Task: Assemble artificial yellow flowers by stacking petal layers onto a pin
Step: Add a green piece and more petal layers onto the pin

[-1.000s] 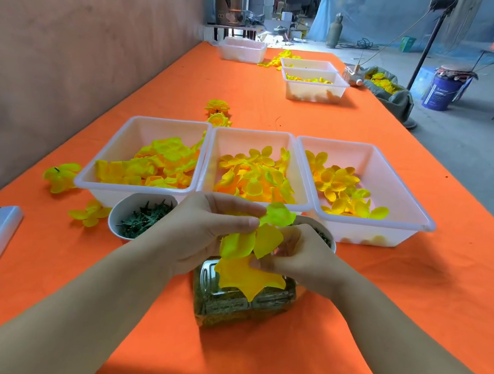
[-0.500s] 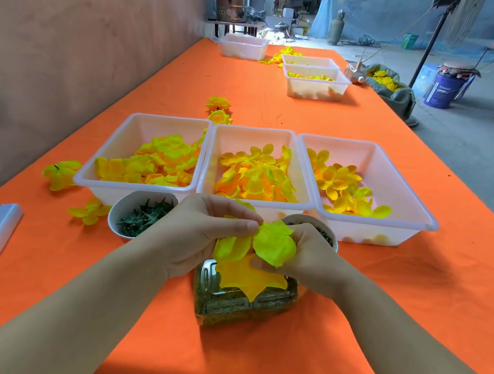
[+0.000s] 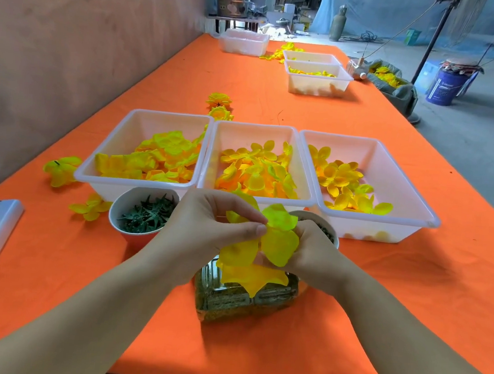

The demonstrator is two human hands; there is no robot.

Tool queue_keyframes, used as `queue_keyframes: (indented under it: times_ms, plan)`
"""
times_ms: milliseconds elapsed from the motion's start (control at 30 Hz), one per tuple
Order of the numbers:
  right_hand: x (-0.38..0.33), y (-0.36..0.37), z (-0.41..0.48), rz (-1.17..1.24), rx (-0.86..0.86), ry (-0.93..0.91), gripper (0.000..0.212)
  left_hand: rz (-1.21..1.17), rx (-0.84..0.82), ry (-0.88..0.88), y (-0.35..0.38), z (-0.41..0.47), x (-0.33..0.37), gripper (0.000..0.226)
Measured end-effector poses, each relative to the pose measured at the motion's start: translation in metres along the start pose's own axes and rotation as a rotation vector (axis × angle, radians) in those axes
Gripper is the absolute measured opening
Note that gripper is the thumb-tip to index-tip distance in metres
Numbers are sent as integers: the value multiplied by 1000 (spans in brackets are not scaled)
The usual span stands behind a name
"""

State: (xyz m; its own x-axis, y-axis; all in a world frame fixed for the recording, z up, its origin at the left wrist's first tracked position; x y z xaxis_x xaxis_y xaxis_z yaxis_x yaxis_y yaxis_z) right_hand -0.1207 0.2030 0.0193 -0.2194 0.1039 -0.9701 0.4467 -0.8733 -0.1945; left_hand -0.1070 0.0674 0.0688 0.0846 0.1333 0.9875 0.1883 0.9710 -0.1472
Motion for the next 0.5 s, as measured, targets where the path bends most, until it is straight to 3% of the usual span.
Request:
queue_keyframes:
  times_ms: [167, 333, 400, 500]
  plan:
    - [4, -1, 2, -16, 12, 12, 16, -172, -13, -110, 3, 3, -12, 26]
    - [-2, 4, -2, 36, -19, -23, 14, -32, -30, -74, 3, -1, -10, 21]
    - [-3, 4, -1, 63, -7, -34, 27, -22, -70, -105, 1, -1, -11, 11]
    - [-2, 5, -1, 81, -19, -34, 36, 115, -110, -110, -1, -1, -12, 17]
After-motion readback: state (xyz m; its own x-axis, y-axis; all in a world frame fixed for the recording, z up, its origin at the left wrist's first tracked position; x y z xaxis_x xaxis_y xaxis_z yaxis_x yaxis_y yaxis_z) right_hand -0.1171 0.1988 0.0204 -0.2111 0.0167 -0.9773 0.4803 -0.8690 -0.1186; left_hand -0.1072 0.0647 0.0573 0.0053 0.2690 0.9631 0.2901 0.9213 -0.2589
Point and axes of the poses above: each hand's wrist, its own z-axis towards the middle knuckle, its own y-axis out of the palm, x = y × z, the point moved 9 cm from there along z, towards the middle knuckle, and after that the axes turned 3 degrees about -y, right-handed, at the moved point
